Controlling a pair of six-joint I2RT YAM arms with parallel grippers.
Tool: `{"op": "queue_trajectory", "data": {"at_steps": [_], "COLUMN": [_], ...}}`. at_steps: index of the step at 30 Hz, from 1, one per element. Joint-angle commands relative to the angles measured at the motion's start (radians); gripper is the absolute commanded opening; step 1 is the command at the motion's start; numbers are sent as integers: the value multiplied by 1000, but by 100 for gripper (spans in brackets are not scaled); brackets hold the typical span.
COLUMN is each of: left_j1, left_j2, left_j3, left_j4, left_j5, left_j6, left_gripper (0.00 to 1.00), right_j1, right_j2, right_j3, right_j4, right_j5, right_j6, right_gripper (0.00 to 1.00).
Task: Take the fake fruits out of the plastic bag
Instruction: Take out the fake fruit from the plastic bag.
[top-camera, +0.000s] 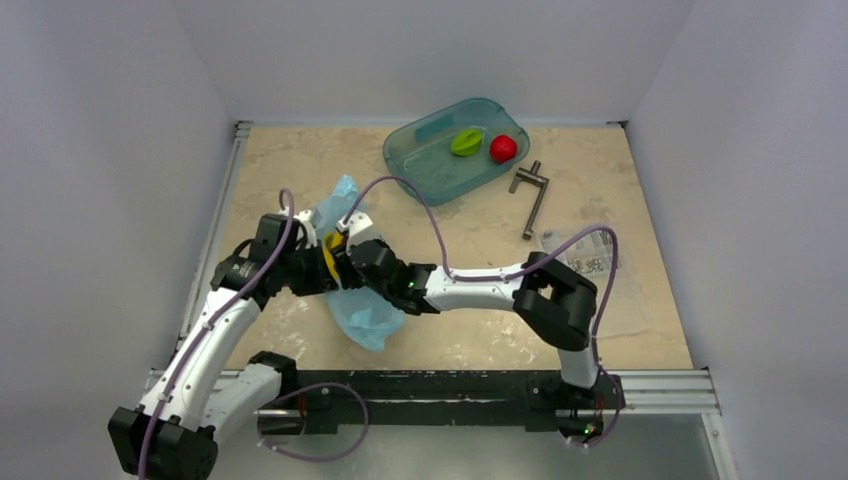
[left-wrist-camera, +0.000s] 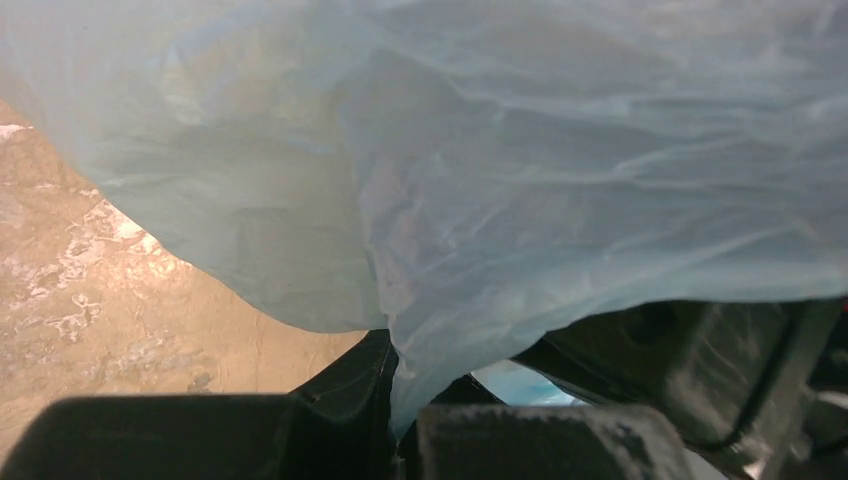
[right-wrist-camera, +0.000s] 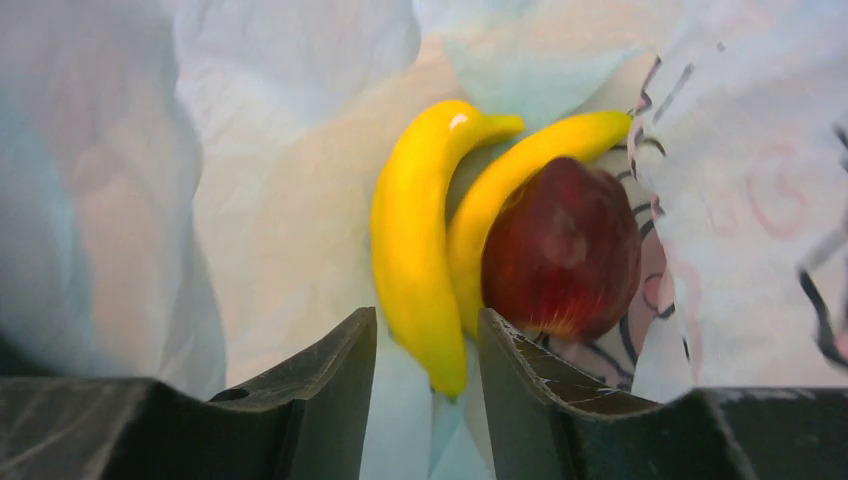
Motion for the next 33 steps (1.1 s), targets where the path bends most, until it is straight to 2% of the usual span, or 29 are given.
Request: {"op": "queue_trajectory", "data": {"at_steps": [1, 8, 13, 16, 22, 26, 28, 31, 33], "left_j1": [-23, -60, -72, -72, -73, -75, -76, -78, -78], "left_j2": [-17, -25, -32, -31, -30, -24, -24, -23, -20], "left_j3": [7, 12, 12, 12, 11, 11, 11, 10, 11], "left_j4": [-6, -21, -25, -25, -24, -23, -25, -26, -25], "left_j5": [-40, -89, -106, -104, -106, -104, -107, -110, -111], "left_j6": [-10, -21, -26, -25, -25, -25, -26, -26, -25], "left_gripper": [0, 0, 0, 0, 0, 0, 0, 0, 0], "right_j1": [-20, -67, -93, -105, -108, -108, -107, -107, -107], "right_j2": [40, 129, 178, 216, 275, 274, 253, 186, 122], "right_j3": [97, 163, 194, 211, 236, 258, 258, 221, 189], "right_j4": [39, 29, 19, 18, 2, -17, -29, -31, -31], "right_j5": [101, 130, 132, 113, 91, 45, 39, -27, -86], "right_j6": [-51, -76, -107, -134, -130, -135, -135, -115, -99], "right_gripper": [44, 56, 76, 84, 86, 68, 56, 41, 34]}}
